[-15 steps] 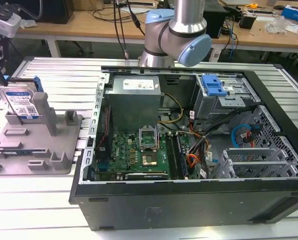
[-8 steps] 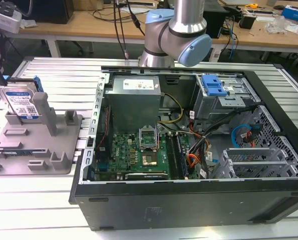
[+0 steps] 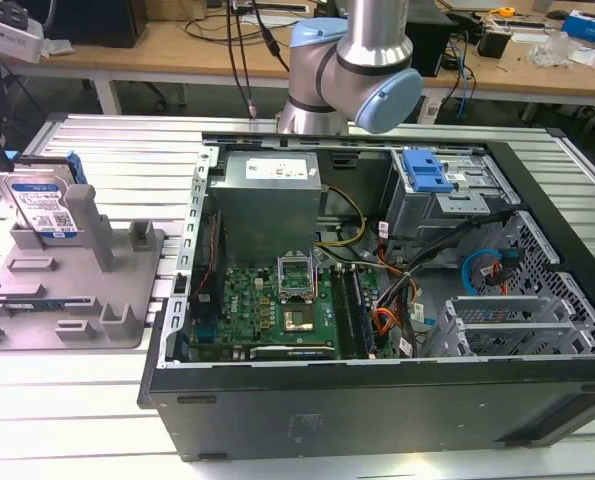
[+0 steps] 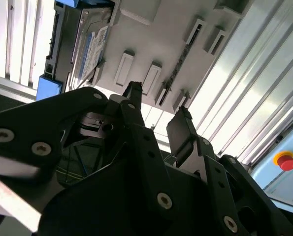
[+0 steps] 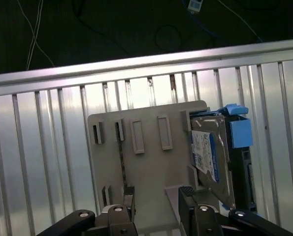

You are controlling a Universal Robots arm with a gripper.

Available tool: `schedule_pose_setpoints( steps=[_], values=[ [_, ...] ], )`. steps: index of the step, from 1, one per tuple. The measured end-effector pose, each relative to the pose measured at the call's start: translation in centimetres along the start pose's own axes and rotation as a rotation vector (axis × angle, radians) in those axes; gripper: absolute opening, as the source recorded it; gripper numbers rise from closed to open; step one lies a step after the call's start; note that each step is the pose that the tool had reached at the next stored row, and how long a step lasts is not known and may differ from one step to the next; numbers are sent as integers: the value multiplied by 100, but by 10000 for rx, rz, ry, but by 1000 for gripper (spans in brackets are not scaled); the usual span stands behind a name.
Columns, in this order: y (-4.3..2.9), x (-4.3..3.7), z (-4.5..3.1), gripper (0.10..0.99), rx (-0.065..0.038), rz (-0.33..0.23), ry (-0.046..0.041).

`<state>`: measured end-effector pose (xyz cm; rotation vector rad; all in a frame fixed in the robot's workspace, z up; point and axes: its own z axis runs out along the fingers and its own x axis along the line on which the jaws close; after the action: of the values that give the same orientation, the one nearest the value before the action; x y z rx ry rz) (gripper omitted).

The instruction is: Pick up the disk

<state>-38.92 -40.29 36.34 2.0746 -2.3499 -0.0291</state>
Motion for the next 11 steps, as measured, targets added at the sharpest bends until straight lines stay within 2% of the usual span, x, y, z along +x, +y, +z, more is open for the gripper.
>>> schedule_pose_setpoints(
  steps=[7, 11],
  values=[
    [3, -21, 1, 482, 6, 2, -2],
    [23, -143, 1, 482, 4, -2, 2]
  ],
)
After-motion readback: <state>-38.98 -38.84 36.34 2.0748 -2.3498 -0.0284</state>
